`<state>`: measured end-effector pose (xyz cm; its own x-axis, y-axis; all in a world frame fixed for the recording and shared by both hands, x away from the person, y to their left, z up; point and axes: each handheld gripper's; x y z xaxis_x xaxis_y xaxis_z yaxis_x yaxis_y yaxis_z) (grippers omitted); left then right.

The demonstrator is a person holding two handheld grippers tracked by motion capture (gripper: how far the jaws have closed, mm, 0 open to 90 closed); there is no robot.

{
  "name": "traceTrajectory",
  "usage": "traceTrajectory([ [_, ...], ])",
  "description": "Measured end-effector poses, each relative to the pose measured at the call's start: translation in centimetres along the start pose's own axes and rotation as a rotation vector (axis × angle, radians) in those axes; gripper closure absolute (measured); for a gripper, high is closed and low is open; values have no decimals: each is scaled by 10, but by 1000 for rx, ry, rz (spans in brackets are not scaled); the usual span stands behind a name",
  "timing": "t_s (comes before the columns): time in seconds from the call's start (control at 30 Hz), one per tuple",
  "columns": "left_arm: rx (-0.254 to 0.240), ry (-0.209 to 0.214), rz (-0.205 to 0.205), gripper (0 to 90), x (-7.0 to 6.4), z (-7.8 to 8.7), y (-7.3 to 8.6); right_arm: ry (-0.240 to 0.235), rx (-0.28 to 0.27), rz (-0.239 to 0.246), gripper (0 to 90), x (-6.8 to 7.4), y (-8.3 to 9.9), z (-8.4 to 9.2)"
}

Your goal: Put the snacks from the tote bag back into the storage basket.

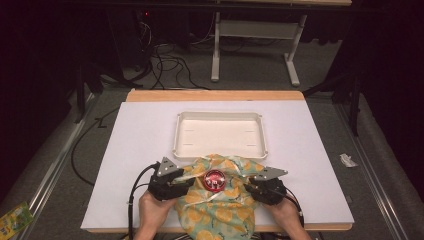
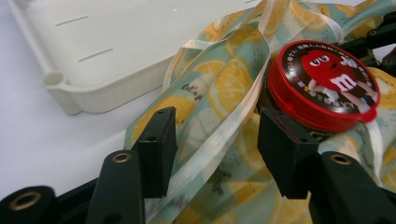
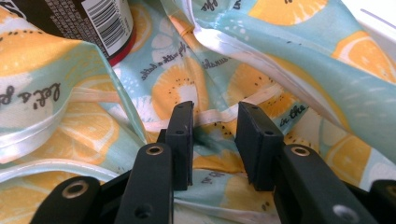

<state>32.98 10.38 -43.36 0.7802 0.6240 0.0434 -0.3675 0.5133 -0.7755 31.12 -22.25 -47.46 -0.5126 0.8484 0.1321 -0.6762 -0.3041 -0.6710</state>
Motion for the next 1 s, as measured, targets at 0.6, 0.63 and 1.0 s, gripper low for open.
traceTrajectory([
  [0.6,205,-168,-73,454,14,-47,4,-4,11,5,682,-1,-2,0],
  [0.63,204,-166,-71,454,15,-48,5,-3,11,9,682,0,-2,0],
  [1.0,202,-145,-49,454,18,-50,8,-14,-120,67,622,12,-24,36],
])
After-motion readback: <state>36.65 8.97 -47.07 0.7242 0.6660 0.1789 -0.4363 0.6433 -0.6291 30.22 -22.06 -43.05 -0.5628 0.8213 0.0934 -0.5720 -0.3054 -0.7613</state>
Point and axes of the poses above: each handheld gripper's, and its own axes: z roughly backward along the jaws, y roughly out of its underside, x roughly to its left, and after that the axes turned 13 degrees about -z, right-handed
